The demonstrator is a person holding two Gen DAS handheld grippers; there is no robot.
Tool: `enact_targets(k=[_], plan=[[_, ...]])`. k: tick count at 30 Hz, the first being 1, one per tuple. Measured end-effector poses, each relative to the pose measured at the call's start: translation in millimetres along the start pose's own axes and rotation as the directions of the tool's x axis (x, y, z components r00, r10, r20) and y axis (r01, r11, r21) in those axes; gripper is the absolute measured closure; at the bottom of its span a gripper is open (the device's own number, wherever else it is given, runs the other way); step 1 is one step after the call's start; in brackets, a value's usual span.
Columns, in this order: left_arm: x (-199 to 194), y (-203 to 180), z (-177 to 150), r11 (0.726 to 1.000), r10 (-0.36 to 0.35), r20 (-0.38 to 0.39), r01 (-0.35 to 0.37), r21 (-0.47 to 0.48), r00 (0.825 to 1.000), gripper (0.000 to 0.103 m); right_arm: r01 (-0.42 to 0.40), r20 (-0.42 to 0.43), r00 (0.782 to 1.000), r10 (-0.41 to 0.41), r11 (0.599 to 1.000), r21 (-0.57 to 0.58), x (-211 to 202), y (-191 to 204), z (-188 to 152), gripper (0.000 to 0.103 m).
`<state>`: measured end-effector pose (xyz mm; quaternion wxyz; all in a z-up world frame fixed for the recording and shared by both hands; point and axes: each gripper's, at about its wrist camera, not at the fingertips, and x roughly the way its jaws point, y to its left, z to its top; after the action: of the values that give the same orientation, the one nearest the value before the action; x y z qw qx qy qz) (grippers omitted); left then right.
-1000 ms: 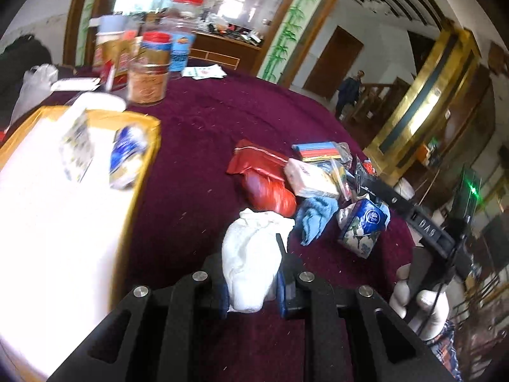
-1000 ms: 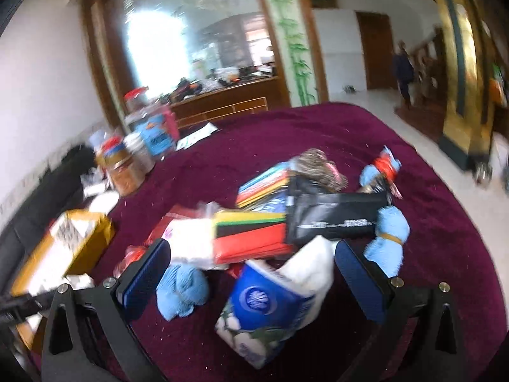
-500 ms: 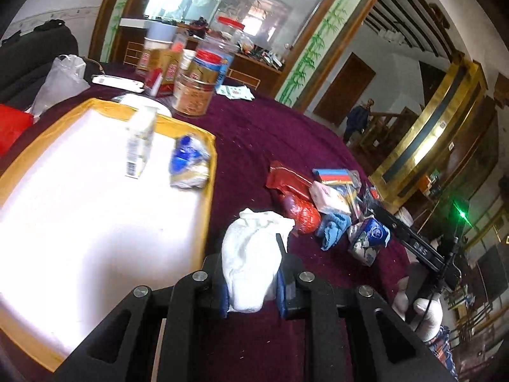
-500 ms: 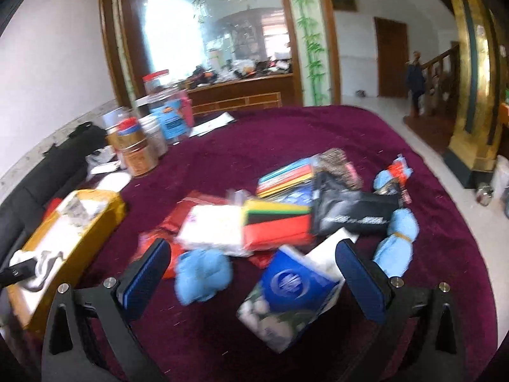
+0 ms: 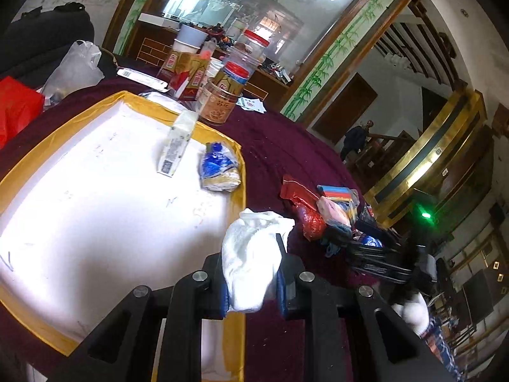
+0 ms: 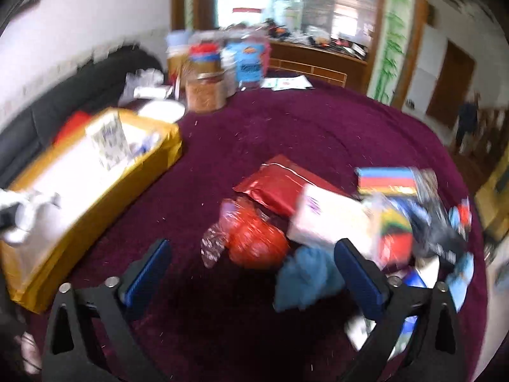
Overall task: Organize soft objects
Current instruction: 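Grasp the white cloth with the left gripper while the right grasps the red bag, then lower the white cloth and red bag into the tray and open both grippers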
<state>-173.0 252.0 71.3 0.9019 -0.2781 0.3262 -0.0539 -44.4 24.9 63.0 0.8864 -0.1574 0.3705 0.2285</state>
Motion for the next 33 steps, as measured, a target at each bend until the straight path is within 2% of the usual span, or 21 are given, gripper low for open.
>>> enact_targets(k=[2,3,6,8,9,13,15,18,22,25,28,33], plan=[[-5,6,0,1.000,0.004,0.006,-0.004,-0.011,1.000,0.081,0.001,-0.053,0.999,-0.004,0.999,-0.050,19,11,3,0.026],[-8,10,0,1.000,0.008,0.010,-0.008,-0.018,1.000,0.081,0.002,-0.096,0.995,-0.009,0.997,-0.071,33,16,4,0.038],[-17,22,0,0.999,0.019,0.025,-0.018,-0.043,1.000,0.081,0.079,-0.116,0.989,-0.093,0.989,-0.125,51,21,3,0.041],[-22,31,0,0.998,0.026,0.034,-0.024,-0.059,0.999,0.081,0.068,-0.113,0.990,-0.078,0.994,-0.087,49,17,5,0.053],[-24,35,1,0.997,0.032,0.038,-0.029,-0.065,0.999,0.081,0.073,-0.112,0.990,-0.081,0.995,-0.073,47,14,7,0.064],[-27,52,3,0.994,0.044,0.042,-0.039,-0.098,0.998,0.081,0.069,-0.112,0.991,-0.069,0.998,0.000,40,-1,13,0.066],[-29,58,6,0.993,0.058,0.045,-0.053,-0.104,0.997,0.081,0.039,-0.095,0.995,-0.033,0.998,0.059,30,-10,17,0.066],[-33,64,12,0.993,0.077,0.052,-0.071,-0.096,0.996,0.081,-0.055,-0.063,0.996,0.065,0.988,0.147,13,-16,30,0.066],[-34,68,27,0.991,0.115,0.052,-0.111,-0.069,0.992,0.081,-0.180,-0.023,0.982,0.187,0.968,0.173,-7,2,50,0.065],[-28,70,43,0.990,0.139,0.032,-0.137,-0.040,0.990,0.081,-0.278,-0.023,0.958,0.286,0.944,0.177,-11,27,61,0.065],[-20,73,57,0.985,0.172,0.020,-0.172,-0.009,0.985,0.081,-0.377,-0.044,0.919,0.393,0.905,0.198,-5,53,70,0.065],[2,84,82,0.977,0.212,-0.023,-0.212,0.003,0.977,0.081,-0.479,-0.079,0.859,0.506,0.848,0.227,12,92,80,0.065]])
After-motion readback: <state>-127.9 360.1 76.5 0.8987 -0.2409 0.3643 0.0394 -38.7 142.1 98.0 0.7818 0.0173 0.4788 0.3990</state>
